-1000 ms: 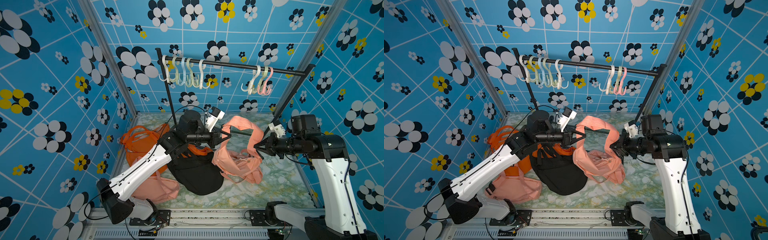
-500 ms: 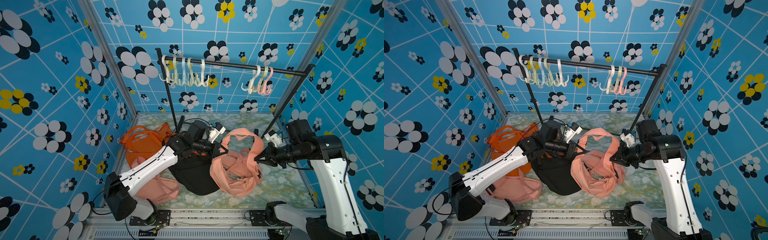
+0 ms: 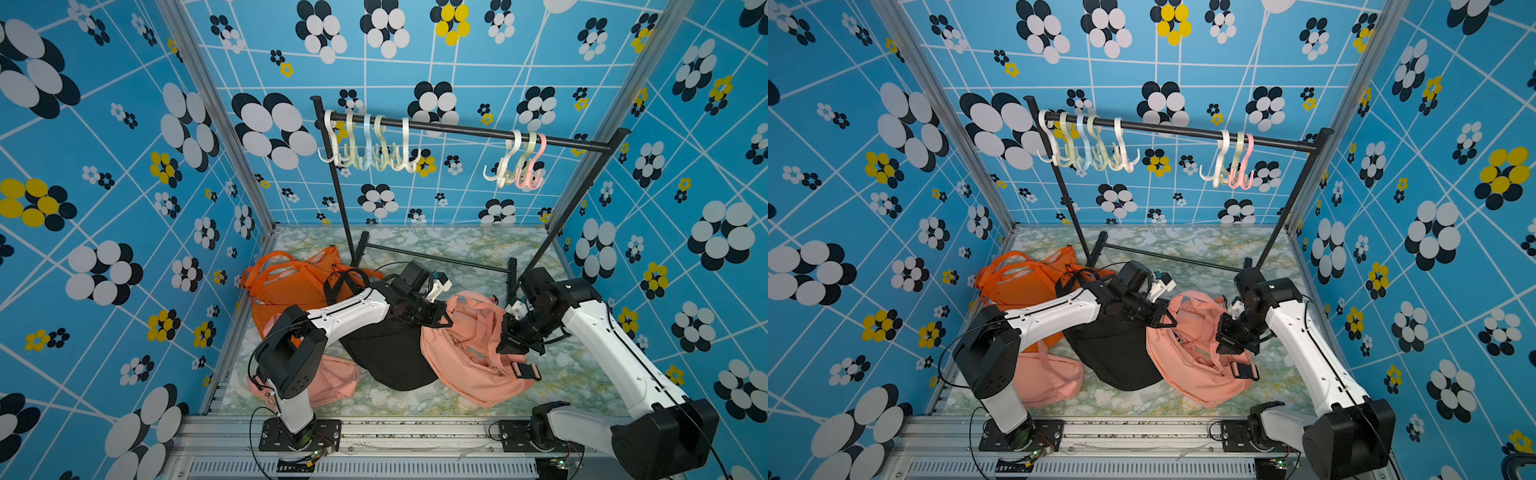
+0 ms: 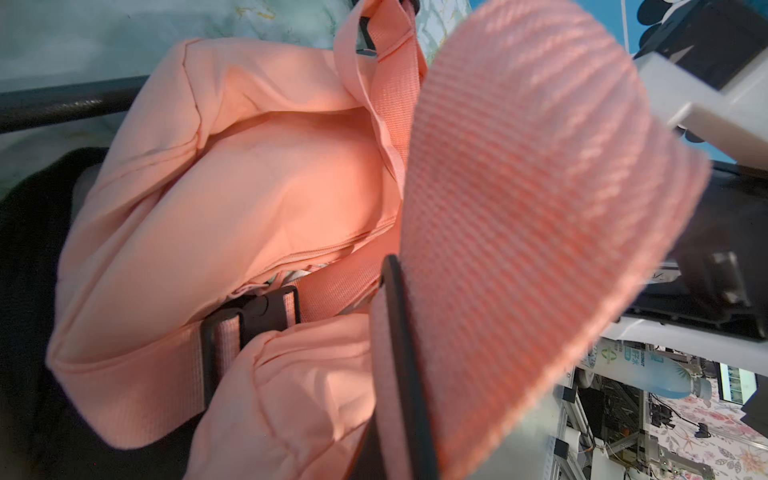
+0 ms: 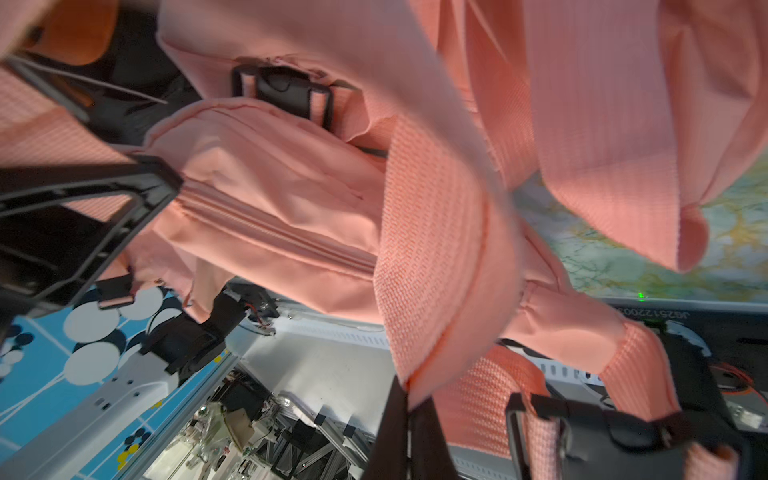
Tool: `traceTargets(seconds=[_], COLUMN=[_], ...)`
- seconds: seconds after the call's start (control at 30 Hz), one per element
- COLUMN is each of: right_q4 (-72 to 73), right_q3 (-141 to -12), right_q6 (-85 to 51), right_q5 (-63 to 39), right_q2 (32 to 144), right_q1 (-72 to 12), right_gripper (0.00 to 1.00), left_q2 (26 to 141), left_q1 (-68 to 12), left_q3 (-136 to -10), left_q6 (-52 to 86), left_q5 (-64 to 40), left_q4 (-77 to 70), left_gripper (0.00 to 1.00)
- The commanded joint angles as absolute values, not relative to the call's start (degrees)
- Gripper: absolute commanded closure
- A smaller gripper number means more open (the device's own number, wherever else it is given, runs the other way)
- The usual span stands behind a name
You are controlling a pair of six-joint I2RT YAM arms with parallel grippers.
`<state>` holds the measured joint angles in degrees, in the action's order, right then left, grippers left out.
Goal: Take the bag off the hook
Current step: Place the bag inside the bag.
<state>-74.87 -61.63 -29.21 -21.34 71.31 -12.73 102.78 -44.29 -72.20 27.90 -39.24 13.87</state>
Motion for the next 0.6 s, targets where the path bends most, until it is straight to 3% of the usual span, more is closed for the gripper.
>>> traceTargets(seconds=[0.0, 0.1, 0.17, 0.33, 0.57], right_q4=[-64.70, -57.34, -52.78, -47.27, -37.15], right_q3=[-57.30, -55.26, -54.76, -55.89, -56.58], right_q6=[-32.27, -34.18, -34.83, -34.50, -36.74], right_q5=[-13.68, -10.60, -9.47, -9.15, -5.42], right_q2=[73.75, 77.17, 79.97, 89.73, 94.46], right_q1=[-13.13, -13.01, -12.79, -12.10, -11.96], right_gripper=[1.00, 0.92, 0.92, 1.00, 1.00], left_q2=[105.77, 107.79, 108.76, 110.18, 112.12], left_q1=[-43.78, -42.84, -41.87, -41.01, -42.07], left_q3=[-73.20, -73.57, -73.57, -73.63, -74.86], left_q6=[28.70, 29.97, 31.25, 31.99, 32.50], left_q5=[-39.66, -39.20, -39.30, -39.50, -38.26], left_q4=[11.25, 9.22, 7.48, 5.72, 4.51], left_gripper=[1.00, 1.00, 1.00, 1.00, 1.00])
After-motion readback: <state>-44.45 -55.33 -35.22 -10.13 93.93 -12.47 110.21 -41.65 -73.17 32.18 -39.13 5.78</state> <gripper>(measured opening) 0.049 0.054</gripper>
